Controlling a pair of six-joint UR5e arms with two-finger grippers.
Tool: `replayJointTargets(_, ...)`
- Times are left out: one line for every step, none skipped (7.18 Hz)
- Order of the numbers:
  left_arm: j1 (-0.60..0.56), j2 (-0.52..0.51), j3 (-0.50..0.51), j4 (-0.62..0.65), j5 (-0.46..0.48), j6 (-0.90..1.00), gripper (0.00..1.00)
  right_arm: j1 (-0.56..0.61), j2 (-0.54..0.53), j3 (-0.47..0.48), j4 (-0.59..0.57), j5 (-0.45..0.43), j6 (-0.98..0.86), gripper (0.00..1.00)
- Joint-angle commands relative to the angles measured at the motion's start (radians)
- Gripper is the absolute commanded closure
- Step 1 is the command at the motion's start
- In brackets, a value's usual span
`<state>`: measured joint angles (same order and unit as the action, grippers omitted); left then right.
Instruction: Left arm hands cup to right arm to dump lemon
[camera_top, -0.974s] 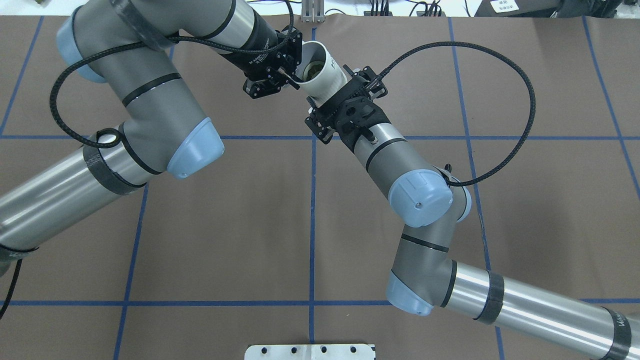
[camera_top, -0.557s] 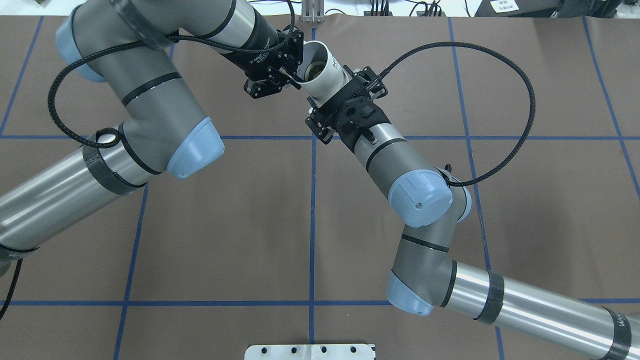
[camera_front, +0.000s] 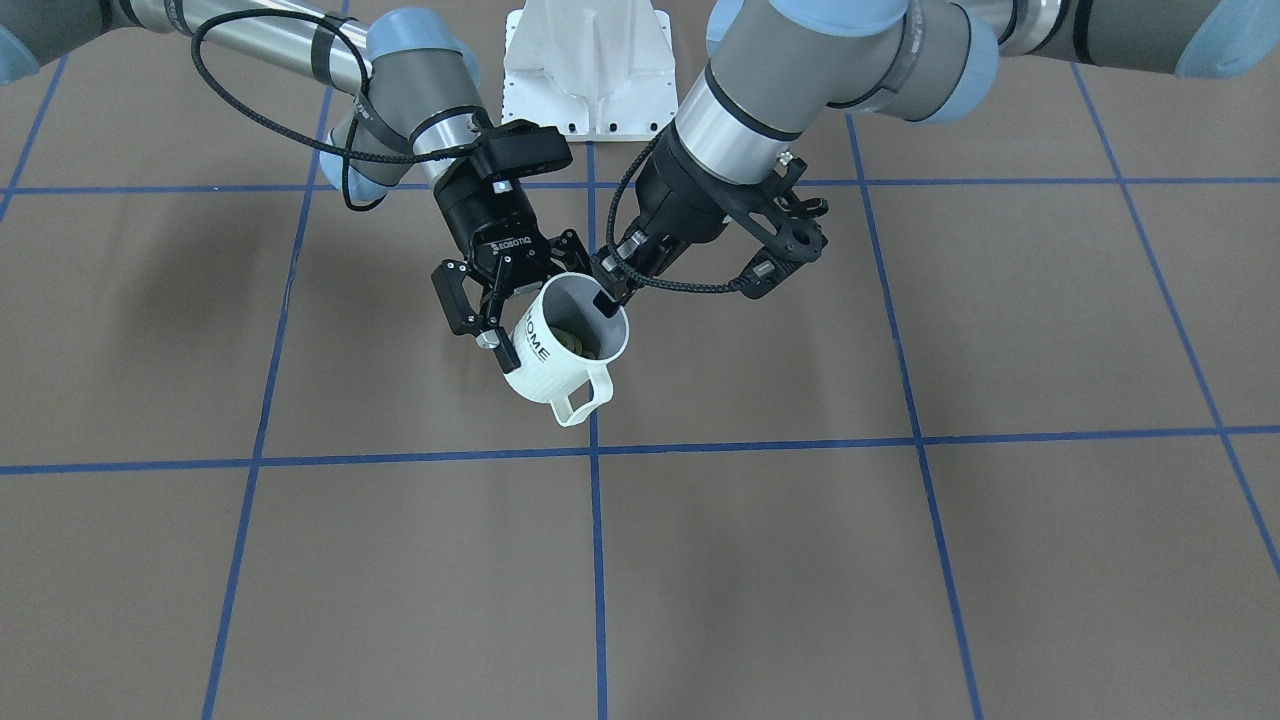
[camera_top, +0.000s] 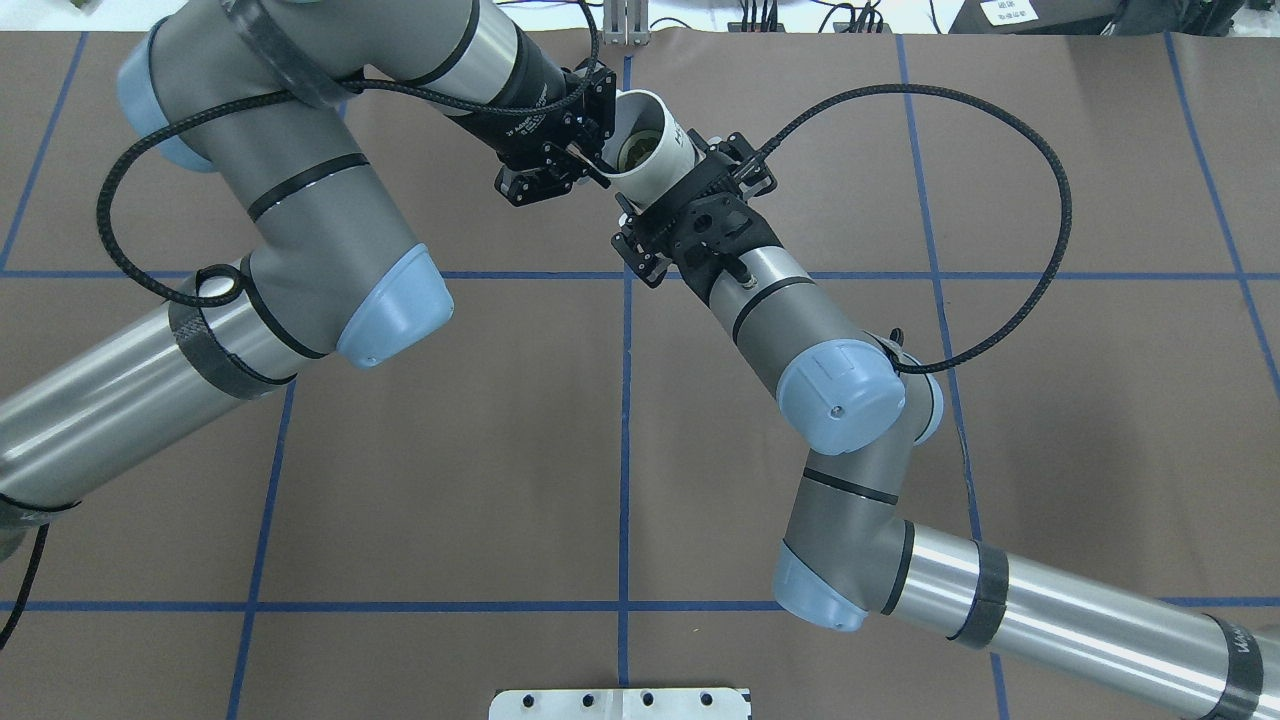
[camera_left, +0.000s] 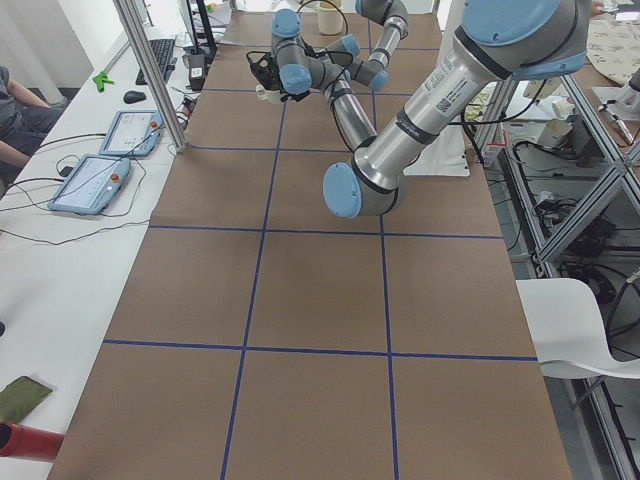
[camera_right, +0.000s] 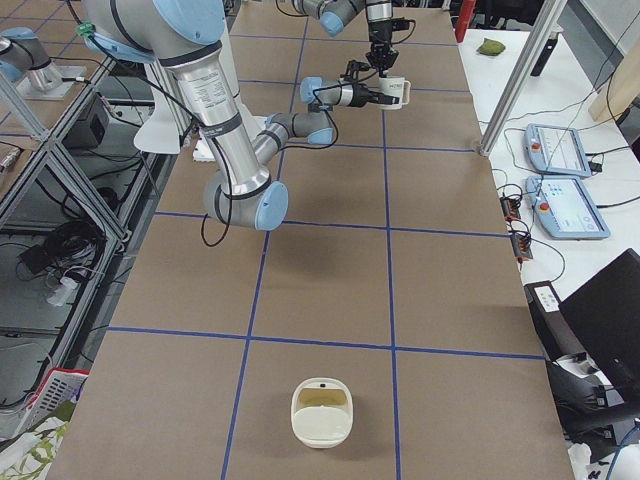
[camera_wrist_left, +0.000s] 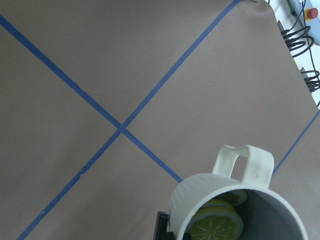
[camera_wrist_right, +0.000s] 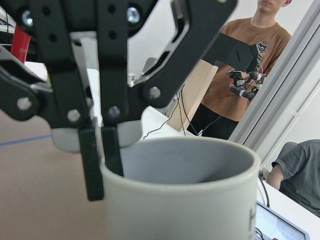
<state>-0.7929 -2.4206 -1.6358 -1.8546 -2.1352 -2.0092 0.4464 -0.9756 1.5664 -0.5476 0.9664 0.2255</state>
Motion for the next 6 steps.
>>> replayJointTargets(0.001, 0.0, -0.001, -0.002, 0.0, 0.001, 1.0, 0.0, 0.002, 0.0, 0.0, -0.005, 0.0, 0.07)
replayJointTargets(0.003, 0.0, -0.001, -0.002, 0.0, 0.003, 1.0, 0.0, 0.0, 0.0, 0.0, -0.005, 0.002, 0.07)
replayJointTargets(0.007, 0.0, -0.012, 0.0, 0.0, 0.003, 1.0, 0.0, 0.0, -0.002, 0.002, -0.005, 0.0, 0.07)
replayJointTargets(0.007, 0.0, -0.012, 0.0, 0.0, 0.003, 1.0, 0.0, 0.0, 0.0, 0.0, -0.005, 0.0, 0.07)
replayJointTargets(0.007, 0.0, -0.013, 0.0, 0.0, 0.003, 1.0, 0.0, 0.0, 0.0, 0.002, -0.005, 0.0, 0.07)
replayJointTargets(0.007, 0.001, -0.012, -0.002, 0.0, 0.003, 1.0, 0.0, 0.0, 0.0, 0.002, -0.005, 0.0, 0.1)
